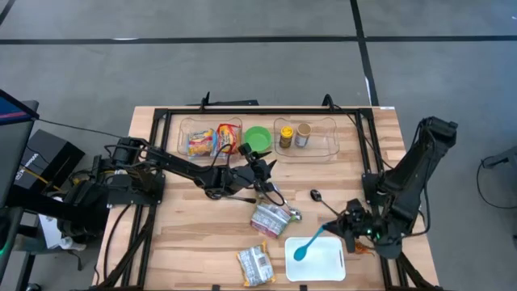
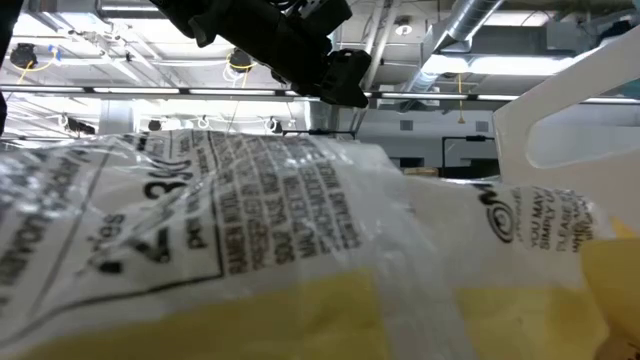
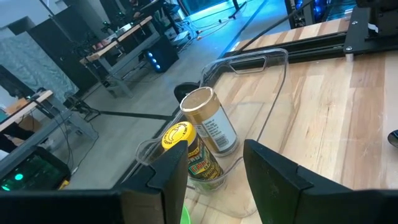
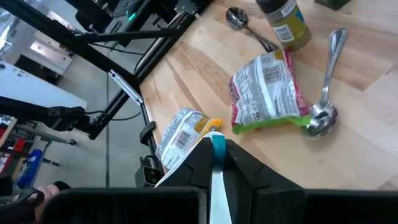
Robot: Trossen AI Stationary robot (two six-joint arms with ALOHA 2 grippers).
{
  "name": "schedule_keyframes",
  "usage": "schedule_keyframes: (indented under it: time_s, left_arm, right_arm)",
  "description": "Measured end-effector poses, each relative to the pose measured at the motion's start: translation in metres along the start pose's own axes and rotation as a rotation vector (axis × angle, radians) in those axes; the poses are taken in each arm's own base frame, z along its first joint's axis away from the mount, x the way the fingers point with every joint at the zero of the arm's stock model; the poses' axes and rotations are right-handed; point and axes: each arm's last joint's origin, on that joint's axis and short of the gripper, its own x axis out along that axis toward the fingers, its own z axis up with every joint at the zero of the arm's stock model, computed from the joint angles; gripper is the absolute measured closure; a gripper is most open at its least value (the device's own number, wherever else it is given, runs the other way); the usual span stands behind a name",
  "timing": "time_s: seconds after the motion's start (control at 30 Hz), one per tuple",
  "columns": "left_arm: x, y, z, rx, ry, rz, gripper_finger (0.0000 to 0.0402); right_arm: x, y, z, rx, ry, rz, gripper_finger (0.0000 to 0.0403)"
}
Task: Pick & Place Food Item
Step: Put the blue serving spoon in the white bin
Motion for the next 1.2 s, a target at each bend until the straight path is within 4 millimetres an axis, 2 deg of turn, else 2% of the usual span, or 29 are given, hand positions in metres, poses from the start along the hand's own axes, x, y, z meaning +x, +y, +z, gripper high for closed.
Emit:
schedule_keyframes:
  time_s: [0.23,0.53,1.2]
  left_arm:
    - [0.0,0.0,0.0,-0.003,-0.002,0.0,0.0252]
    - [0.0,0.0,0.0,-0.003,-0.003,-0.001,0.0252]
    - [0.006,0.005,0.002,-0.033,-0.028,-0.019,0.0252]
  right_arm:
    - [0.001,0.002,-0.02,0.001,-0.031,0.024,0.0386]
    - [0.009,0.0,-0.034,-0.008,-0.052,0.005,0.0385]
    - [0.022,-0.006,-0.056,-0.077,-0.056,-0.025,0.0385]
